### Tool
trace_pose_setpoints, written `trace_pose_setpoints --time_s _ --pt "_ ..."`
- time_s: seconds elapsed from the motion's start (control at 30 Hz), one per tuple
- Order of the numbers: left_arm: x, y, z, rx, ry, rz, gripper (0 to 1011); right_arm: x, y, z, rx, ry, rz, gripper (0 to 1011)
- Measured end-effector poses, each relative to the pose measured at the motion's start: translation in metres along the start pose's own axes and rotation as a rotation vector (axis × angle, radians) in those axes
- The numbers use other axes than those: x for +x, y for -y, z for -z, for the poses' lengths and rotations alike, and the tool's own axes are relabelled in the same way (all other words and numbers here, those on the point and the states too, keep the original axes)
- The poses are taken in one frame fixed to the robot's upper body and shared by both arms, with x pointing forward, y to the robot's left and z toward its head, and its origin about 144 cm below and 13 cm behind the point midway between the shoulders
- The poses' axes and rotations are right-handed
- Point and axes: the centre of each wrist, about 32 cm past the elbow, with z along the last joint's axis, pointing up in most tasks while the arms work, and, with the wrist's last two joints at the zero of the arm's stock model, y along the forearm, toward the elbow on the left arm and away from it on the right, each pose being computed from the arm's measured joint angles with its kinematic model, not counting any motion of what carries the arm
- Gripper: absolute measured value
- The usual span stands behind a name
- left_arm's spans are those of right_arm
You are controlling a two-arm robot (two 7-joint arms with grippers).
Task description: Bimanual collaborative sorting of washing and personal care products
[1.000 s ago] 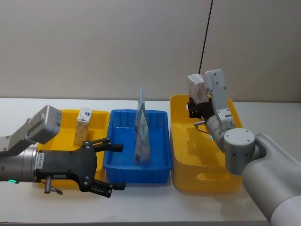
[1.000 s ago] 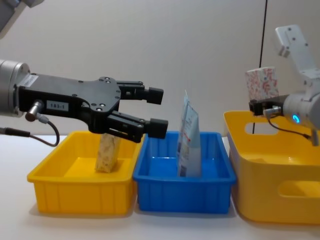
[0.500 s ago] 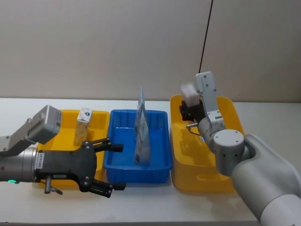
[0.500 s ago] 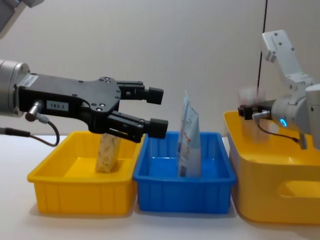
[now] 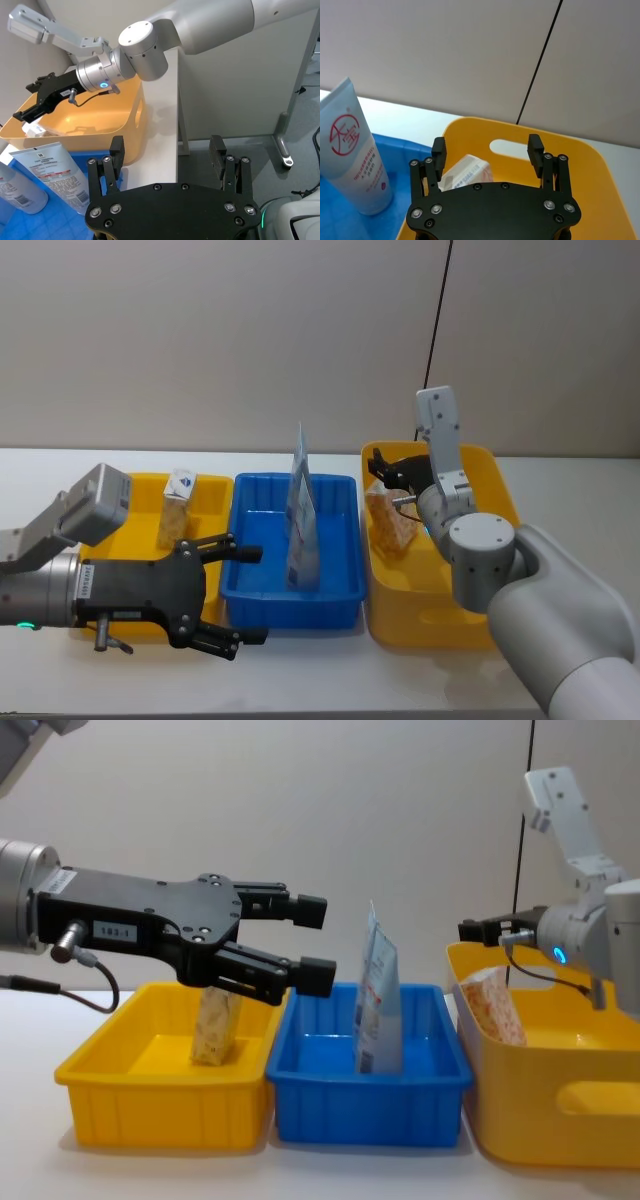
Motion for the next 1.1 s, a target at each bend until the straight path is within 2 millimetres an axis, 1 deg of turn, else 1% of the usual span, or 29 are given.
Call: trace_pose_setpoints --time_s 0.07,0.23,0.47,0.57,0.67,0.7,0.73,0.8,0.9,1.0,1.1 --pt "0.000 0.000 0.000 0.000 0.000 0.000 1001 0.000 0.001 -0.003 0.013 -0.006 -0.002 1003" --pt "0.000 0.000 0.000 0.000 0.000 0.000 1001 0.002 0.006 -0.009 0.037 -0.021 -0.017 1004" --pt "0.000 0.000 0.000 0.000 0.000 0.000 1001 0.006 0.022 -0.018 0.084 -0.047 -0.061 1004" --pt "0.000 0.000 0.000 0.000 0.000 0.000 1001 0.009 0.033 -0.021 0.105 -0.057 -0.085 1004" --pt "0.000 0.000 0.000 0.000 0.000 0.000 1001 0.013 0.048 -0.022 0.128 -0.066 -0.117 1004" --pt "0.000 0.000 0.000 0.000 0.000 0.000 1001 0.013 0.048 -0.022 0.128 -0.066 -0.117 1004" --pt "0.000 0.000 0.000 0.000 0.000 0.000 1001 0.014 0.054 -0.022 0.134 -0.068 -0.132 1004" --pt "0.000 0.000 0.000 0.000 0.000 0.000 1001 0.015 0.060 -0.022 0.140 -0.071 -0.145 1004" --pt "0.000 0.000 0.000 0.000 0.000 0.000 1001 0.018 0.077 -0.021 0.157 -0.074 -0.177 1004" --pt "0.000 0.000 0.000 0.000 0.000 0.000 1001 0.019 0.086 -0.020 0.165 -0.074 -0.195 1004" --pt "0.000 0.000 0.000 0.000 0.000 0.000 1001 0.019 0.100 -0.018 0.174 -0.076 -0.222 1004"
